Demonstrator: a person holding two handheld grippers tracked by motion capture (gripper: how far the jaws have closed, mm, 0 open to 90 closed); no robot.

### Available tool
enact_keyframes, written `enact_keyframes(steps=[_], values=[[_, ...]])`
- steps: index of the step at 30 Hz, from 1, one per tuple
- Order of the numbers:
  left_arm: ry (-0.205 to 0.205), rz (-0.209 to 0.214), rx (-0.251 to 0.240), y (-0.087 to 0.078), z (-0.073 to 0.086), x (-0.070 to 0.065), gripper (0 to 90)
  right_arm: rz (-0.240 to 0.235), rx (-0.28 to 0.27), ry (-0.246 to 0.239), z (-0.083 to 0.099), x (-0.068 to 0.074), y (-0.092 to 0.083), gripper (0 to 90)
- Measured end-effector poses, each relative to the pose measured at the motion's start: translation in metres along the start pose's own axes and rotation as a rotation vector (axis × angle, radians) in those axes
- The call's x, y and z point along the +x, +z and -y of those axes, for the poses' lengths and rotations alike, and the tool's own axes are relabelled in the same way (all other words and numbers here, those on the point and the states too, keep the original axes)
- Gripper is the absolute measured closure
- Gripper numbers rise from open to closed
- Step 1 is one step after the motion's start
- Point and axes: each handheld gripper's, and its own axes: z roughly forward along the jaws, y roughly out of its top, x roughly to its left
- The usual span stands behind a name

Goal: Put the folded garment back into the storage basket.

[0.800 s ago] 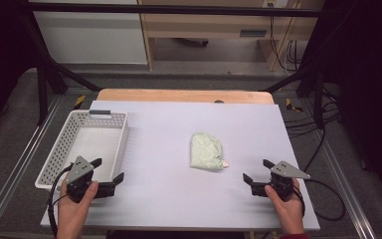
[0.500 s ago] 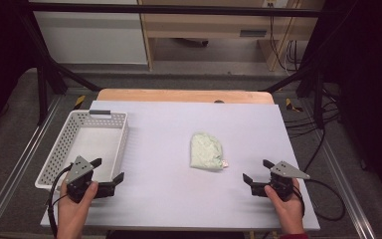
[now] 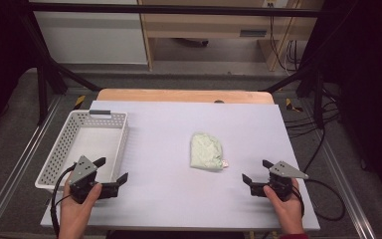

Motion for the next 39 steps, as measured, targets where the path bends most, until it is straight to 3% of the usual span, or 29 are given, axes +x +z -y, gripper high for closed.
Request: enact_keyframes(steps=[5,7,8,9,10,11,20,23,26,28,34,39], values=[[0.029,0.007,0.000,0.005,-0.006,-0.015,5.2,0.002,0.003,0.000,0.000,0.001,0.000,5.9],[0.041,-0.065,0.023,0.013,-0.010,-0.023,6.0,0.002,0.003,-0.003,0.000,0.001,0.000,5.9],[0.055,-0.085,0.060,0.020,-0.013,-0.032,8.5,0.006,0.003,-0.002,0.000,0.001,0.000,5.9],[0.055,-0.085,0.060,0.020,-0.013,-0.032,8.1,0.006,0.003,-0.002,0.000,0.001,0.000,5.9],[0.054,-0.061,0.059,0.022,-0.014,-0.035,7.4,0.013,0.001,-0.001,0.000,0.000,0.000,5.9],[0.079,-0.002,0.055,0.027,-0.014,-0.043,6.7,0.013,0.001,0.000,0.000,0.000,0.000,5.9],[0.140,0.080,0.084,0.055,-0.021,-0.069,5.4,0.020,0.002,0.001,0.000,-0.001,-0.001,5.9],[0.167,0.126,0.121,0.075,-0.026,-0.080,5.7,0.019,0.001,-0.002,0.000,-0.001,-0.002,5.9],[0.196,0.144,0.140,0.085,-0.027,-0.087,6.7,0.018,0.001,-0.002,-0.001,0.000,-0.002,6.0],[0.241,0.191,0.185,0.099,-0.029,-0.098,7.2,0.029,0.000,-0.006,-0.001,0.001,-0.002,6.6],[0.291,0.220,0.212,0.126,-0.031,-0.111,7.8,0.031,-0.008,-0.001,-0.001,0.000,-0.003,6.5],[0.264,0.239,0.232,0.144,-0.036,-0.108,8.9,0.030,-0.010,0.000,-0.001,0.000,-0.003,6.4]])
